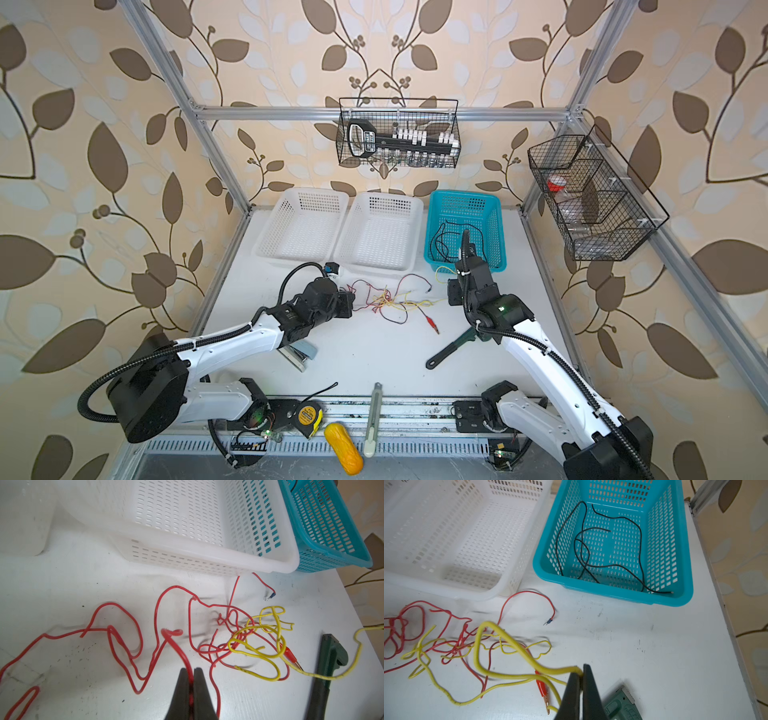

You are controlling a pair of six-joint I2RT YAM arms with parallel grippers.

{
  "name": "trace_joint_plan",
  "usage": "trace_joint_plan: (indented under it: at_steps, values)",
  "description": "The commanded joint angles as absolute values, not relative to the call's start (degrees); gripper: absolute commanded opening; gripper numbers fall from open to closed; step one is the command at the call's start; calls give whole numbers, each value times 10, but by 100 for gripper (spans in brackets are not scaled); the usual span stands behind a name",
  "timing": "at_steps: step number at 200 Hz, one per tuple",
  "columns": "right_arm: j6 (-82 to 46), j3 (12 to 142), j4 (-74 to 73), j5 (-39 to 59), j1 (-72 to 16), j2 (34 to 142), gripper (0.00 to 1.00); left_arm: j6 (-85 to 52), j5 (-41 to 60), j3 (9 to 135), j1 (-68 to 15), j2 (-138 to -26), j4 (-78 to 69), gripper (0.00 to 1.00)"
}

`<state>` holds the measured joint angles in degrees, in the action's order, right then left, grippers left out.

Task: Untangle the cables

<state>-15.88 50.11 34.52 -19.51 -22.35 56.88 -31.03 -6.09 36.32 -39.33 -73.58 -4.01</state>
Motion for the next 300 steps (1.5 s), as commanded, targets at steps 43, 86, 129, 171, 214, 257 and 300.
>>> trace_joint_plan:
  at_steps: [43, 86, 129, 171, 214, 257, 300]
  values:
    - [-161, 492, 250, -18, -215, 548, 0, -290, -64, 361, -388, -724, -46, 0]
    - [-170, 500, 205, 92, -214, 572, 0, -275, -49, 368, -388, -726, -50, 17]
    - [-176, 510, 196, 91, -214, 592, 0, -270, -35, 367, -388, -713, -60, 61]
    - [-177, 524, 181, 152, -215, 619, 0, -259, -6, 368, -389, -696, -75, 79]
    - [-182, 534, 165, 172, -220, 643, 0, -243, 6, 379, -390, -668, -79, 88]
    - [-180, 555, 158, 164, -246, 665, 0, -230, 57, 383, -392, -660, -116, 88]
    - [-183, 583, 143, 165, -262, 696, 0, -230, 96, 393, -410, -688, -145, 87]
